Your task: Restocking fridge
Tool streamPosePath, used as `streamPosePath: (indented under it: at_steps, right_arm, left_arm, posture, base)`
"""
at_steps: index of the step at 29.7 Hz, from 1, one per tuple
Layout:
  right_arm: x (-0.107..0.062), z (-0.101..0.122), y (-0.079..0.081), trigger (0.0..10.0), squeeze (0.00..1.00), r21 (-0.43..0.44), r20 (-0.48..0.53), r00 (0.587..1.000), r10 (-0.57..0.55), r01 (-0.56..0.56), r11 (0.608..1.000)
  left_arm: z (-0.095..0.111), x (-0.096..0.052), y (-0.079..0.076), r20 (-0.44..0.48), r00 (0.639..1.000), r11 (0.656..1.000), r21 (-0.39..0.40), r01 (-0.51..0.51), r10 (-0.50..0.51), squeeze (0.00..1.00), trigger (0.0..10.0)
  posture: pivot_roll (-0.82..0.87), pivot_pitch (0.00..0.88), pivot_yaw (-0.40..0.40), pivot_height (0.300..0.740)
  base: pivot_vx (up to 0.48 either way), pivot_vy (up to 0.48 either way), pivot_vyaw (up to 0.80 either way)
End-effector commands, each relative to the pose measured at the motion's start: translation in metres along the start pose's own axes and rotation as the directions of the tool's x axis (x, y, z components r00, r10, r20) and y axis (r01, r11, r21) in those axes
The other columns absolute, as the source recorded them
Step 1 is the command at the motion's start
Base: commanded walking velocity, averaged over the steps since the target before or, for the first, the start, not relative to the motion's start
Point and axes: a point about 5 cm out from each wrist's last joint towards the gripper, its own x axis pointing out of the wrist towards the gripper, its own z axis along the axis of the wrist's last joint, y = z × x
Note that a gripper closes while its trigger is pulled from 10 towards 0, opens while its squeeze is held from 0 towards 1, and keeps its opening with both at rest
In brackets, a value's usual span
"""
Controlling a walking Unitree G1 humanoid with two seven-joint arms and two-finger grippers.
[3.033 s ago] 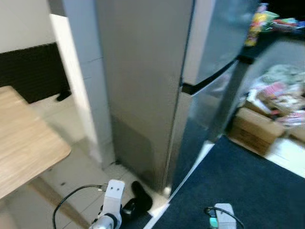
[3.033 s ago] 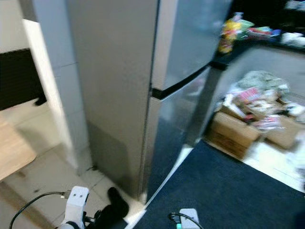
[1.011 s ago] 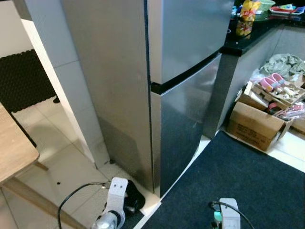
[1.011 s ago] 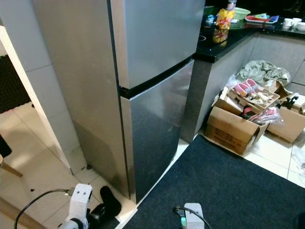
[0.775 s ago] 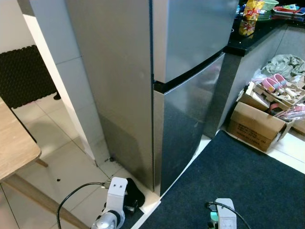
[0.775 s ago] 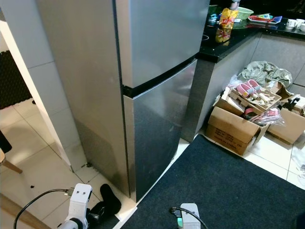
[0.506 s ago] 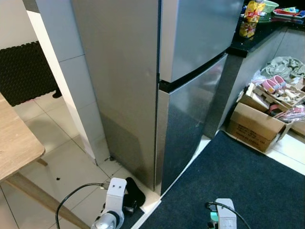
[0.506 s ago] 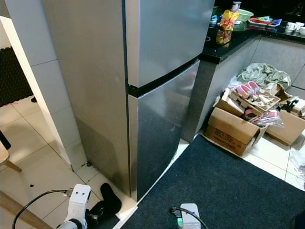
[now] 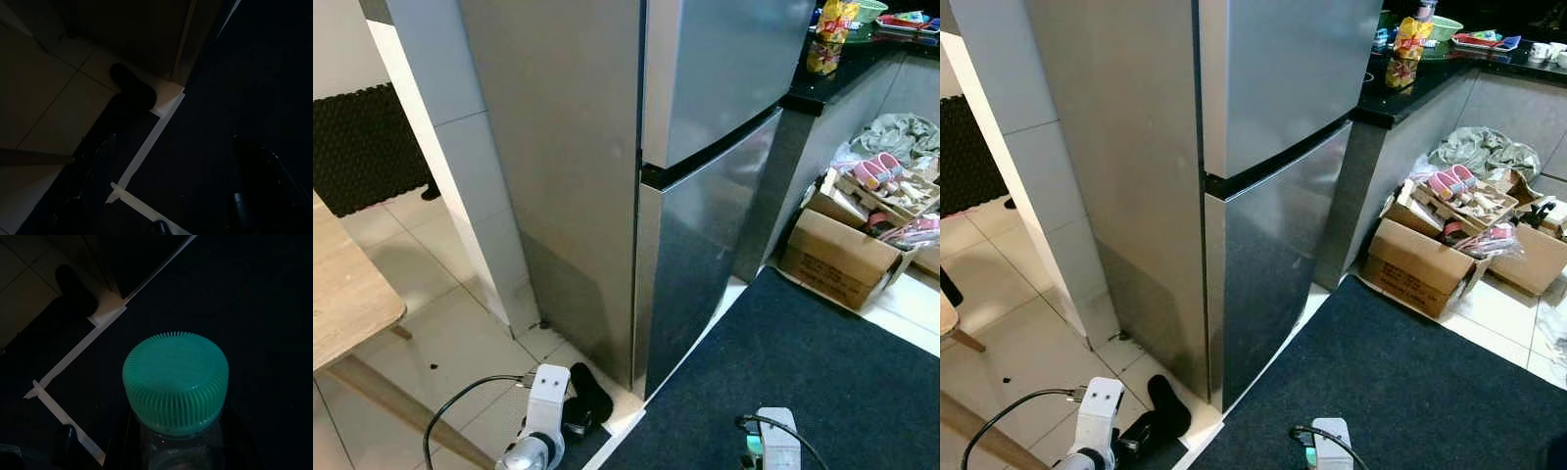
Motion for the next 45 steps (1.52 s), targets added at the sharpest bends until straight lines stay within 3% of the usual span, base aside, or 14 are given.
streamPosePath:
  at_steps: [1, 29, 45]
  right_arm:
    - [-0.0005, -0.0031, 0.0033, 10.0, 0.0, 0.018, 0.002, 1.0, 0.005, -0.005, 1.0]
    - [-0.0005, -0.0031, 0.0039, 10.0, 0.0, 0.024, 0.002, 1.0, 0.002, -0.002, 1.0]
    - [0.0, -0.0011, 0.003, 10.0, 0.0, 0.026, 0.001, 1.0, -0.002, 0.002, 1.0]
  left_arm:
    - [-0.0008, -0.001, 0.0004, 0.006, 1.0, 1.0, -0.005, 0.007, -0.007, 0.0, 10.0]
    - [-0.0003, -0.0011, 0.0001, 0.007, 1.0, 1.0, 0.003, 0.03, -0.03, 0.0, 10.0]
    - [-0.0006, -0.0006, -0.0051, 0.012, 0.998, 0.998, 0.008, 0.059, -0.059, 0.0, 10.0]
  posture:
    - [0.0, 0.0, 0.005, 0.734]
    - [-0.01, 0.0, 0.014, 0.734]
    - [-0.01, 0.0, 0.013, 0.734]
  base:
    - [0.277, 0.0, 0.0]
    - [0.358, 0.0, 0.0]
    - [0.0, 0.0, 0.0]
